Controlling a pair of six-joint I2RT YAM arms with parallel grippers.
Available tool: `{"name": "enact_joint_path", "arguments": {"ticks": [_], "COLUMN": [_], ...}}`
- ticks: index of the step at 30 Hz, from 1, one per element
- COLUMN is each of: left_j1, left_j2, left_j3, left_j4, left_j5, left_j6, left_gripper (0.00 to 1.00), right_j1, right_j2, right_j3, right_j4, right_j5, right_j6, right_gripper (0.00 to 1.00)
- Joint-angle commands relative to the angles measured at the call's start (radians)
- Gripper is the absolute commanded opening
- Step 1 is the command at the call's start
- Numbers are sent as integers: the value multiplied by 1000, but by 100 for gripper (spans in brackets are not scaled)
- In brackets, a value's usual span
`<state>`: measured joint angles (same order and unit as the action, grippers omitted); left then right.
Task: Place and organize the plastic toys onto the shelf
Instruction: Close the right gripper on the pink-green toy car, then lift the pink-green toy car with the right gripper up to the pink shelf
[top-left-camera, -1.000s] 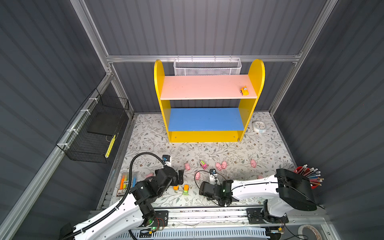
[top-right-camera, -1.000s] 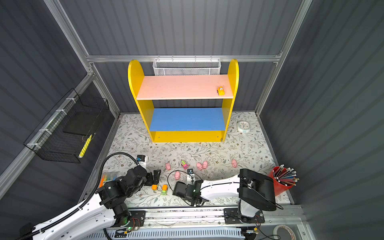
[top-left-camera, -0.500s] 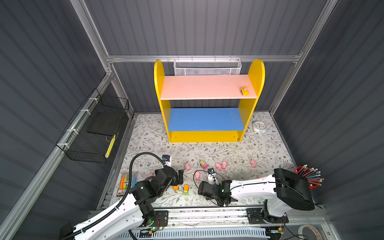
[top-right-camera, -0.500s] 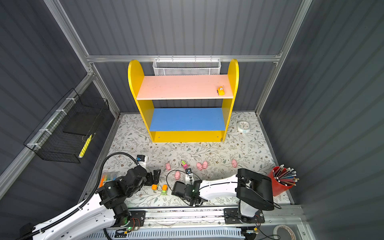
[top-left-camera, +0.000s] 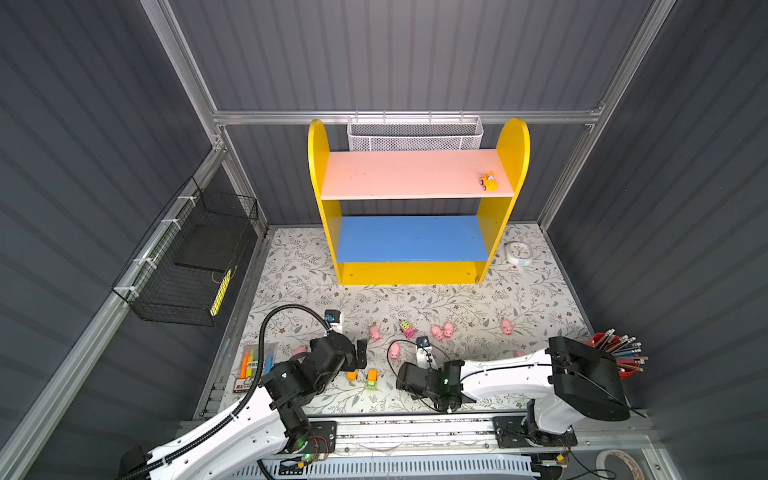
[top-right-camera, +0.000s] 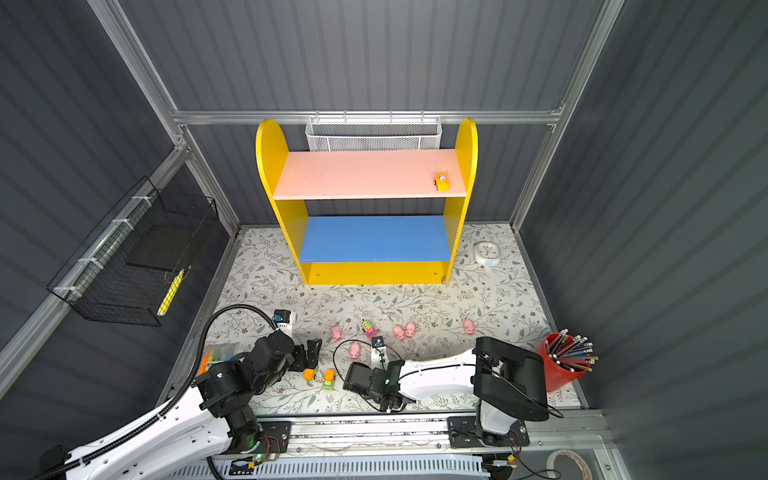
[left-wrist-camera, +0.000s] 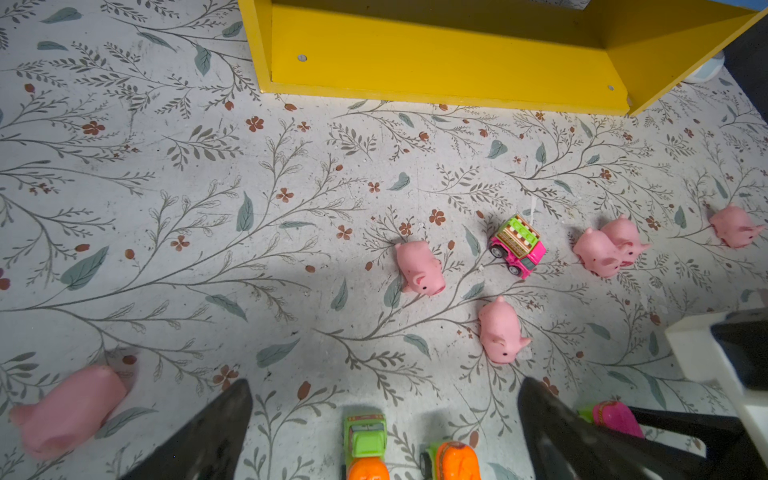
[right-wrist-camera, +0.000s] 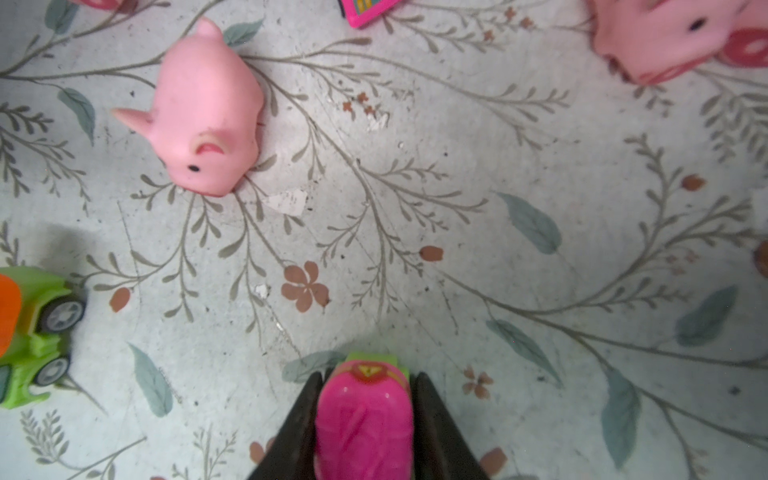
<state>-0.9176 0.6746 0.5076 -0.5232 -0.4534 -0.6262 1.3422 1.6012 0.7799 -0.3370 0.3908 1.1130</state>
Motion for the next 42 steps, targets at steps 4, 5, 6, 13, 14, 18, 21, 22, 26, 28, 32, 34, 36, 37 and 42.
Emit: {"name": "enact_joint_path", "arguments": {"ticks": [4, 5, 6, 13, 14, 18, 21, 22, 26, 28, 32, 34, 36, 37, 42], "left_j1": [-6, -6, -7, -6, -6, -6, -7, -7, -6, -6, -7, -6, -6, -6, -6], "left_j2": [31, 38, 46, 96, 103, 157, 208, 226, 304, 348, 418, 445, 469, 484, 553], "left_j3": [51, 57, 66, 128, 138, 218, 294, 320, 423, 475, 560, 594, 625, 643, 735], "left_j4": [1, 2, 4, 30, 37, 43, 51, 56, 68, 75, 78, 89, 96, 95, 94], "left_j5": [-16, -17, -16, 6, 14, 28, 38, 42, 61, 79, 105, 113, 117, 122, 136], "left_j6": [36, 41, 47, 107, 119, 172, 219, 238, 297, 327, 373, 396, 414, 424, 466], "left_gripper": [100, 100, 100, 100, 100, 100, 100, 100, 100, 100, 100, 100, 100, 100, 100], "right_j1": [-9, -14, -22, -117, -131, -203, -261, -281, -357, -399, -468, -501, -535, -552, -624], "right_j2": [-79, -94, -117, -294, -318, -418, -469, -475, -516, -518, -499, -489, -434, -417, -318], "right_j3": [23, 28, 35, 89, 101, 170, 237, 264, 357, 402, 500, 562, 626, 663, 852], "right_j4": [-143, -156, -174, -309, -329, -403, -451, -466, -501, -500, -488, -476, -466, -460, -442], "right_j5": [37, 43, 52, 101, 105, 128, 137, 143, 142, 125, 105, 92, 75, 67, 29], "right_j6": [-39, -49, -58, -174, -191, -283, -355, -381, -472, -516, -596, -640, -678, -698, -793], "right_gripper": [31, 31, 31, 31, 31, 32, 32, 32, 32, 33, 33, 33, 33, 33, 32]}}
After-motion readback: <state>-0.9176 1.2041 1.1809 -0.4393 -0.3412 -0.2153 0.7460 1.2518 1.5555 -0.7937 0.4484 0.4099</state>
